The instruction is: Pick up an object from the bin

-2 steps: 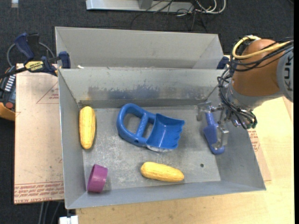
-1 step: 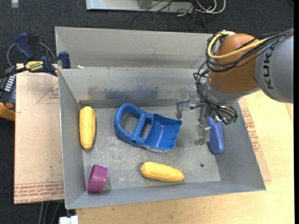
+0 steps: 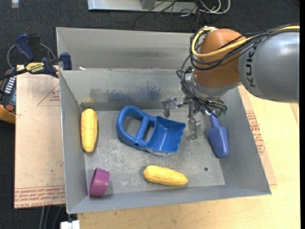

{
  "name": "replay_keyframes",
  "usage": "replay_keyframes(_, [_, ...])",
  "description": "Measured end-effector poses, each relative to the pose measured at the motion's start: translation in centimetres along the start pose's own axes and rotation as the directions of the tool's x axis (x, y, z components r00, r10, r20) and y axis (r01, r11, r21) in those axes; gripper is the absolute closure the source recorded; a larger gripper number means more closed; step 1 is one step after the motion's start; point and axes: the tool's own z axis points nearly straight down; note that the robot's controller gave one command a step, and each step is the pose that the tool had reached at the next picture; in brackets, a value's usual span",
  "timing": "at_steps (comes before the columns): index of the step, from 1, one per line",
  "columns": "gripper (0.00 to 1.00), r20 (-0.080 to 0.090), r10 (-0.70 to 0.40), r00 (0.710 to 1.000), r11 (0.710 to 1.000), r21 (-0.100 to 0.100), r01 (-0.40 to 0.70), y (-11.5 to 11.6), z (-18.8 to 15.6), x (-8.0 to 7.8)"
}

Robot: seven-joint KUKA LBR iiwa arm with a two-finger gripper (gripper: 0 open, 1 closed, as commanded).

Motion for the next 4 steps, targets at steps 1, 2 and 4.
replay_keyframes(1, [0.0,0.007,0.157,0.988,0.988,0.002,-0.157,4.1,6.0,1.4])
replay_keyframes(2, [1.0,0.0,0.221,0.975,0.975,-0.001,-0.221,2.6,5.9,1.0])
replay_keyframes(4, [1.0,-0.001,0.22,0.975,0.975,-0.001,-0.22,2.6,5.7,1.0])
